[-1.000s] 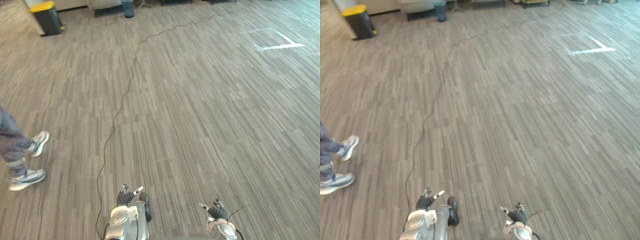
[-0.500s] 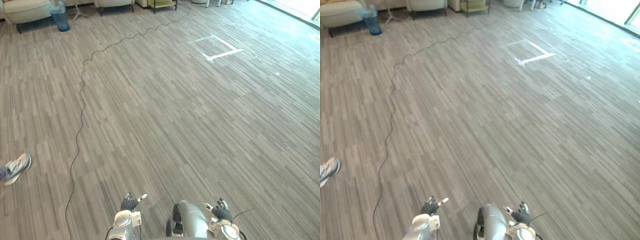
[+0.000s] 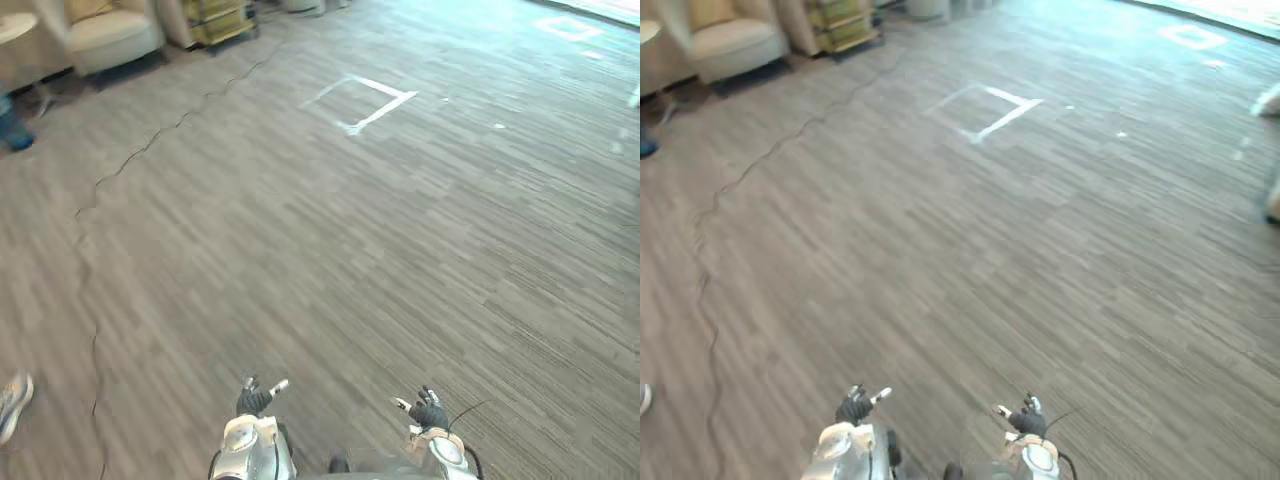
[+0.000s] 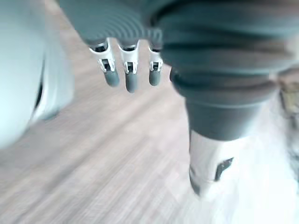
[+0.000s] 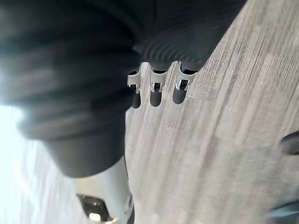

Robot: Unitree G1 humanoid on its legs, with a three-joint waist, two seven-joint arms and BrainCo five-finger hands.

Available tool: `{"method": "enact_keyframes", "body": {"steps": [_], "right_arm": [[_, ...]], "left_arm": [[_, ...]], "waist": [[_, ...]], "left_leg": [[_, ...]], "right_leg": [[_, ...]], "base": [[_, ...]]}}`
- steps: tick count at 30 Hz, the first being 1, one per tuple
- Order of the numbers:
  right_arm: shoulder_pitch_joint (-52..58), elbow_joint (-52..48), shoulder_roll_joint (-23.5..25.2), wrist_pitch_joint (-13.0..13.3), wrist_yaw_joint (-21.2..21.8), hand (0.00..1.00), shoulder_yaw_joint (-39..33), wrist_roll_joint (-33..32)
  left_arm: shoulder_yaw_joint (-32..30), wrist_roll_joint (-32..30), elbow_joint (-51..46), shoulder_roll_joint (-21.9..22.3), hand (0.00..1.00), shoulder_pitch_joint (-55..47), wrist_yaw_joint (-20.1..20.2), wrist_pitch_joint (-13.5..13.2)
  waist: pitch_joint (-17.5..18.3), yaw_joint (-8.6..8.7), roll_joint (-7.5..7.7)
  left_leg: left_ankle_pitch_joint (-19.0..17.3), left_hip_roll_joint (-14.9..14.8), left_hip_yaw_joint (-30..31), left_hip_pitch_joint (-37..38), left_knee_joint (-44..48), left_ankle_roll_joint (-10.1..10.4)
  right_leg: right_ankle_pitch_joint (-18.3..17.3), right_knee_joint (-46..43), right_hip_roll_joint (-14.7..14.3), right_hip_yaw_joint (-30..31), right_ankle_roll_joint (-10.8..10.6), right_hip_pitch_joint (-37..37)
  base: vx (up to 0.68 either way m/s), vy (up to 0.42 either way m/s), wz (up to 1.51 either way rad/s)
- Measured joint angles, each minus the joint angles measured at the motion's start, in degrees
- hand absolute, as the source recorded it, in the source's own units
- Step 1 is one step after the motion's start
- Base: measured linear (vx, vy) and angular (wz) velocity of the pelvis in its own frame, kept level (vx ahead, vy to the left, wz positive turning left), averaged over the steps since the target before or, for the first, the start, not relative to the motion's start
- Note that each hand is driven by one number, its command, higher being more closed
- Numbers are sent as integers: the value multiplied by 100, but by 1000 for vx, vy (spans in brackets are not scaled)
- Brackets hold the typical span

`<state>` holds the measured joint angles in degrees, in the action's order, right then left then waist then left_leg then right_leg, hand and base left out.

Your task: Pick up cushions and gather them together orderly.

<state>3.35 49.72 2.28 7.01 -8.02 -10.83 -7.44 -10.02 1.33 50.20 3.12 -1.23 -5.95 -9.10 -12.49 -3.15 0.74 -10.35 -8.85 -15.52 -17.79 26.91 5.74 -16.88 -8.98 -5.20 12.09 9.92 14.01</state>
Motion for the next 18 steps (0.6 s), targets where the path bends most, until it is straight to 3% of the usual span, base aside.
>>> {"method": "enact_keyframes", "body": {"steps": [1, 3, 4, 5, 6, 7, 8, 9, 10, 11, 12, 13, 15, 16, 18], "right_arm": [[-4, 43, -34, 4, -5, 0, -15, 3], [6, 210, -199, -3, -17, 0, -43, 9], [52, 349, -225, -11, -13, 0, -52, 9], [67, 384, -173, -30, 2, 0, -51, 39], [136, 376, -52, -27, 14, 0, -99, 68], [209, 394, 22, -34, 15, 0, -192, 71], [337, 536, 112, -40, 26, 0, -233, 74], [338, 552, 109, -49, 33, 0, -208, 75], [322, 471, 91, -37, 56, 0, -214, 73], [299, 364, 6, -32, 70, 0, -189, 77], [307, 184, -63, 16, 80, 0, -178, 78], [311, 118, -84, 37, 80, 0, -178, 78], [308, 25, -65, 93, 78, 0, -231, 55], [287, -13, -55, 125, 80, 0, -259, 57], [255, -12, -63, 136, 89, 0, -257, 64]], "left_arm": [[2, 1, -5, 5, 0, -5, 1, -26], [87, 4, -25, -3, 0, -9, 3, -68], [96, 6, -14, -11, 0, -17, 5, -70], [84, -3, 20, -46, 0, -45, 12, -48], [83, -2, 79, -171, 0, -49, 18, -35], [98, -3, 102, -245, 0, -43, 43, -33], [124, 2, 159, -303, 0, -3, 48, -14], [125, 2, 178, -308, 0, 16, 46, -6], [131, 5, 284, -298, 0, 51, 37, 57], [149, 4, 363, -248, 0, 59, 24, 102], [229, 4, 401, -139, 0, 54, -1, 113], [255, 9, 410, -105, 0, 30, -5, 113], [318, 50, 445, -110, 0, 39, -6, 113], [344, 53, 507, -124, 0, 108, 1, 114], [522, 51, 621, -141, 0, 200, 9, 114]], "waist": [[6, 0, -2], [65, -2, -34], [139, -45, 16], [328, -55, 113], [426, 10, 396], [423, 40, 571], [366, 117, 699], [333, 123, 684], [269, 136, 640], [215, 179, 558], [158, 254, 368], [141, 259, 253], [159, 341, 227], [146, 404, 266], [148, 448, 268]], "left_leg": [[88, 62, 46, -46, -272, 17], [444, 157, 42, -309, -1050, -18], [937, 216, 39, -289, -975, -159], [1247, 359, -52, -235, -959, -420], [1075, 575, -224, -86, -962, -657], [868, 739, -333, 117, -920, -690], [373, 913, -382, 585, -833, -762], [317, 926, -382, 689, -831, -780], [120, 936, -431, 1001, -846, -798], [-39, 913, -473, 1373, -911, -840], [-242, 807, -565, 1951, -1185, -828], [-300, 777, -602, 2178, -1348, -797], [-426, 732, -691, 2775, -1766, -650], [-478, 735, -750, 3154, -2014, -587], [-477, 754, -707, 3439, -2124, -588]], "right_leg": [[-57, 33, 44, 92, -7, 88], [-292, 177, 248, 356, -340, 402], [-369, 64, 382, 508, -475, 440], [-465, -425, 547, 605, -652, 267], [-488, -1229, 747, 592, -815, -59], [-284, -2164, 829, 512, -1180, -432], [926, -4045, 822, 361, -2257, -1125], [1092, -4336, 832, 334, -2380, -1242], [1034, -5163, 857, 161, -2294, -1628], [840, -5702, 880, -94, -2064, -2008], [548, -5949, 906, -578, -1772, -2571], [444, -5901, 921, -815, -1662, -2847], [191, -5192, 982, -1580, -1465, -3614], [153, -4305, 991, -2042, -1308, -3912], [449, -2726, 906, -2347, -1049, -4013]], "base": [[599, 272, -113], [663, 335, -98], [730, 388, -117], [777, 396, -98], [933, 460, -64], [1040, 495, -28], [850, 398, -14], [663, 302, -14], [466, 178, -24], [441, 163, -45], [547, 200, -48], [435, 164, -47], [622, 144, -25], [581, 73, -10], [692, -34, 16]]}}
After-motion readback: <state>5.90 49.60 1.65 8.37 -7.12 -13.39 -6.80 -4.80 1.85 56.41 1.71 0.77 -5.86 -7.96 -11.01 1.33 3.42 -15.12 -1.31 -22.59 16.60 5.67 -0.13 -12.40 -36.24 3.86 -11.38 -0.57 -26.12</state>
